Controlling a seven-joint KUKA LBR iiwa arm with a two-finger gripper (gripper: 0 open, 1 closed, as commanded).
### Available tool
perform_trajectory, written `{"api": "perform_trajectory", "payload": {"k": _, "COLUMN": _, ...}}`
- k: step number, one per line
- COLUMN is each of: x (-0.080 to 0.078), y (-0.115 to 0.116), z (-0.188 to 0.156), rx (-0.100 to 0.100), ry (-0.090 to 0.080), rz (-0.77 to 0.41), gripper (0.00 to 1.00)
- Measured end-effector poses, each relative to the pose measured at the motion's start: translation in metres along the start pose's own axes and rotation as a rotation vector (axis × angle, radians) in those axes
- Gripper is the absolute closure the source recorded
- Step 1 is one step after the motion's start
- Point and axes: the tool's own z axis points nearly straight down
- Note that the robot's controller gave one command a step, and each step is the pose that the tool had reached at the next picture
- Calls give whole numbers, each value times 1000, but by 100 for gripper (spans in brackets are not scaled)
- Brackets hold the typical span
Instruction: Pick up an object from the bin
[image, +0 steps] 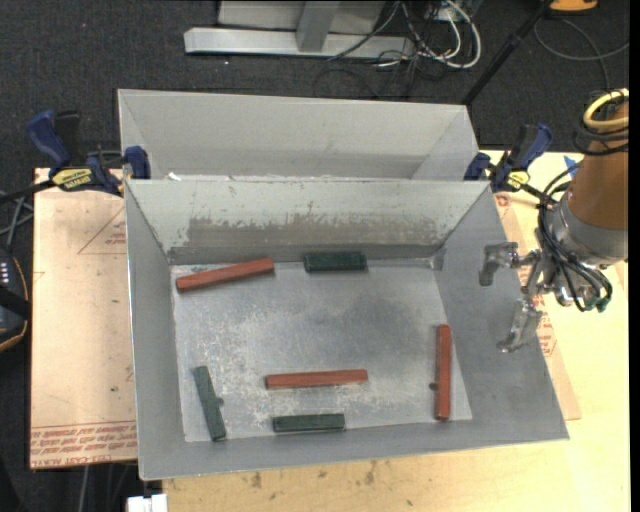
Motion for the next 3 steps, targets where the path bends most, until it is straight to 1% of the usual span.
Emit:
{"api": "perform_trajectory", "payload": {"k": 1, "x": -2, "y": 1, "z": -4, "rx": 2, "ry": -8, "rz": -4, "gripper": 0}}
{"api": "perform_trajectory", "payload": {"k": 2, "x": -6, "y": 11, "z": 43, "rx": 3, "ry": -11, "rz": -130, "gripper": 0}}
{"api": "perform_trajectory", "payload": {"k": 3, "x": -15, "y": 34, "z": 65, "rx": 2, "ry": -6, "rz": -523, "gripper": 0}}
